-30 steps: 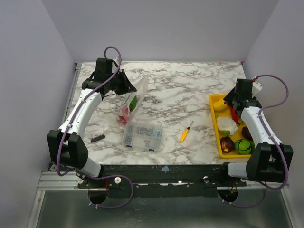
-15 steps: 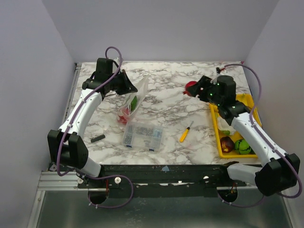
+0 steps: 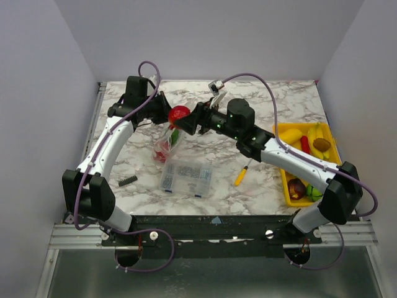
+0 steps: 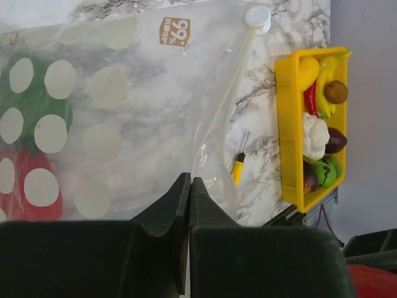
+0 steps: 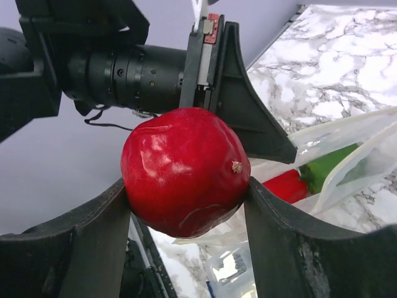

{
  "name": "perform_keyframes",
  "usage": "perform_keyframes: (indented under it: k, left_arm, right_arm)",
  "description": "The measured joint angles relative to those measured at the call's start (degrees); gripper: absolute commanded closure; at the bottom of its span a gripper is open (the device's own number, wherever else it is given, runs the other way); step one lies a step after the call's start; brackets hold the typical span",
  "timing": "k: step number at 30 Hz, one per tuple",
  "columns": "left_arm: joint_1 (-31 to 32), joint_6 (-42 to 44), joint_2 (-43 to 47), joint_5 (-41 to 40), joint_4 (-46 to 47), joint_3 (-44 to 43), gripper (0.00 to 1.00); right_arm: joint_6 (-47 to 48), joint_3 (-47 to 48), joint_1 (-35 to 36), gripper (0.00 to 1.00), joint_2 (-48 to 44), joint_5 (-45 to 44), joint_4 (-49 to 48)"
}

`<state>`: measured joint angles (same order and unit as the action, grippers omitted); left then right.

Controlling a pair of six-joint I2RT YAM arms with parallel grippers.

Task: Place the food in the zip-top bag and seal the zipper
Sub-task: Place the fake vegetable in the zipper food storage bag.

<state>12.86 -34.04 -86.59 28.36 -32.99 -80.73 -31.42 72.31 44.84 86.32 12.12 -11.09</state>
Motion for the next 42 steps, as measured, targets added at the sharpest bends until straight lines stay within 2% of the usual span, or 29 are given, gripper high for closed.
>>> perform_keyframes:
  k: [8, 16, 21, 30, 33, 38, 42]
  left_arm:
    - [-0.4, 0.1, 0.9, -1.0, 0.8, 1.8, 1.00]
    - [-0.4, 0.0, 2.9, -1.0, 1.2, 2.1, 1.00]
    - [-0.5, -0.1, 3.0, -1.0, 1.7, 2.1, 1.00]
    - [-0.4, 0.0, 3.1, -1.0, 1.7, 2.1, 1.00]
    - [-0.4, 0.0, 3.1, -1.0, 1.7, 2.1, 1.00]
    - [-0.4, 0.1, 3.1, -1.0, 1.7, 2.1, 1.00]
    - [-0.4, 0.2, 3.1, -1.0, 1.7, 2.1, 1.00]
  right_arm:
    - [-1.1, -10.3, 2.1, 0.66, 0.5, -4.2, -16.7]
    - [-2.6, -15.2, 2.1, 0.67, 4.3, -10.7, -21.9]
    - [-2.1, -14.7, 2.1, 0.66, 4.9, -13.7, -17.9]
    - [-1.9, -1.6, 3.7, 0.63, 7.5, -19.7, 5.7]
    - [-1.5, 0.9, 5.7, 0.53, 8.7, -20.0, 10.2]
    - [0.6, 3.6, 7.2, 0.29, 10.3, -20.0, 15.0]
    - [3.3, 5.0, 7.2, 0.15, 11.0, -21.0, 17.7]
